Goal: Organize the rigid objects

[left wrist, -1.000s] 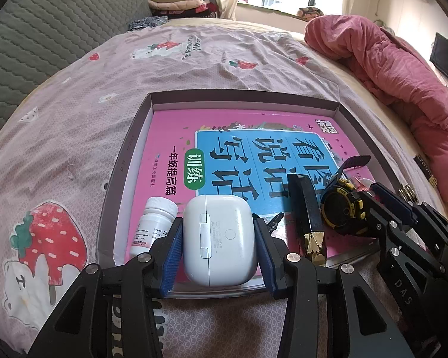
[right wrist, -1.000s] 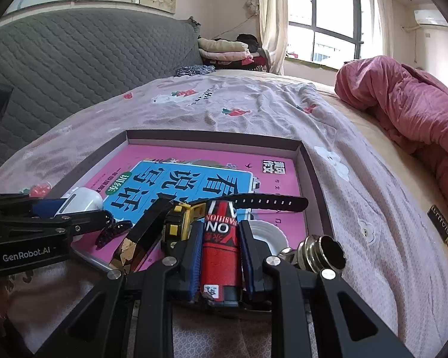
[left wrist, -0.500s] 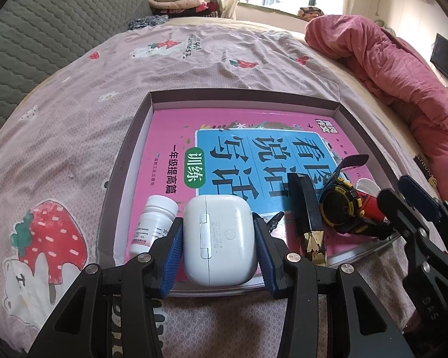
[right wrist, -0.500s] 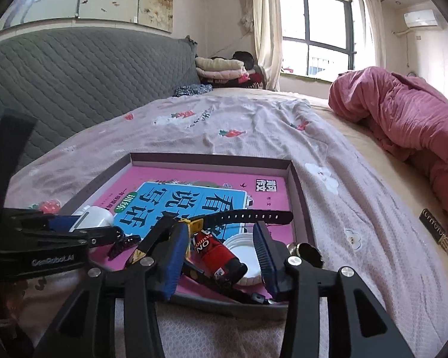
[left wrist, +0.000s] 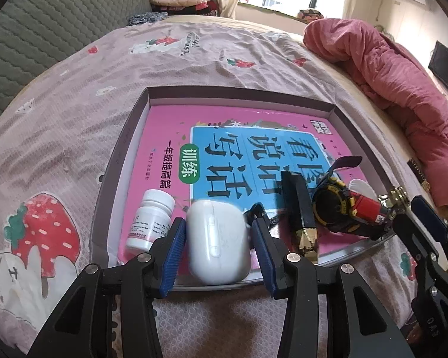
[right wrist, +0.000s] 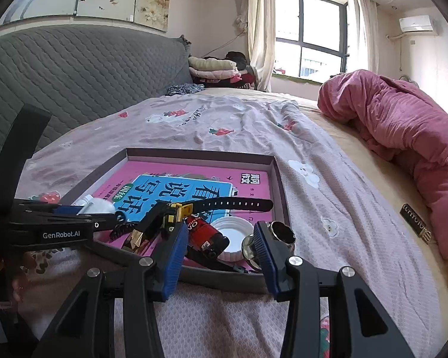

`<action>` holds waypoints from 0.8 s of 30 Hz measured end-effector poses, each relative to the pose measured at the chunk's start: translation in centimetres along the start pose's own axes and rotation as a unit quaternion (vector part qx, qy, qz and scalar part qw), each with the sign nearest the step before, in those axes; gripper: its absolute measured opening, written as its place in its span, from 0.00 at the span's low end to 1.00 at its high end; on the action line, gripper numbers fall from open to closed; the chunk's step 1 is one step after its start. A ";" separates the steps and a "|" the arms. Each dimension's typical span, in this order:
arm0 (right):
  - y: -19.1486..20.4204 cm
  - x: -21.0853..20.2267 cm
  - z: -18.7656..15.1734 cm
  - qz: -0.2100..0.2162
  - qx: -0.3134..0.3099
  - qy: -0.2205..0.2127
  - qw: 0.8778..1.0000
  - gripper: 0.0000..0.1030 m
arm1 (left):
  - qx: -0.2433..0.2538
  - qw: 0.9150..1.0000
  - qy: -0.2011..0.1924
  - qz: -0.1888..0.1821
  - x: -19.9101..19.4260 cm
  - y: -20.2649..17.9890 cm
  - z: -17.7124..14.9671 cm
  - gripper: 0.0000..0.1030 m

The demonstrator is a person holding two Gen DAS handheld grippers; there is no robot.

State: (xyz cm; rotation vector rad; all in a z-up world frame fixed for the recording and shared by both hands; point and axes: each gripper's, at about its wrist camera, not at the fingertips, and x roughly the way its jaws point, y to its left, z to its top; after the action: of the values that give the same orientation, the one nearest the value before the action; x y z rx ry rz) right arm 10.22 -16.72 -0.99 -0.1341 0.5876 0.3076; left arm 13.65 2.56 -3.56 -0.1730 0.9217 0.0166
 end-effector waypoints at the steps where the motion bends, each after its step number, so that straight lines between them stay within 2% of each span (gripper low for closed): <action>1: 0.1 -0.2 0.0 -0.002 -0.001 -0.001 1.000 0.44 | 0.001 1.000 -0.001 -0.001 -0.1 0.0 0.0 0.46; 9: 0.1 -1.2 0.1 -0.008 0.014 0.002 1.000 0.45 | 0.000 1.000 -0.001 -0.009 -0.7 0.2 0.0 0.46; 12: 0.2 -1.6 0.2 -0.008 0.020 0.005 1.000 0.52 | 0.003 1.000 -0.005 -0.007 -1.5 0.2 -0.1 0.47; 16: 0.3 -2.2 0.4 -0.002 0.031 0.003 1.000 0.52 | -0.001 1.000 -0.011 0.001 -3.1 0.7 -0.2 0.55; 22: 0.8 -3.4 0.7 -0.006 0.037 0.003 0.999 0.53 | 0.004 1.000 -0.020 0.016 -5.4 1.1 -0.8 0.57; 24: 1.0 -3.8 0.8 -0.002 0.038 0.005 0.999 0.53 | 0.006 1.000 -0.023 0.017 -6.1 1.1 -1.1 0.63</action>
State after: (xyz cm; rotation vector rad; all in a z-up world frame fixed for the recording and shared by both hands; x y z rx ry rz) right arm 7.31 -16.57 1.78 -0.0646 0.6087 0.2803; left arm 8.94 3.83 0.47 -0.1456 0.8794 0.0463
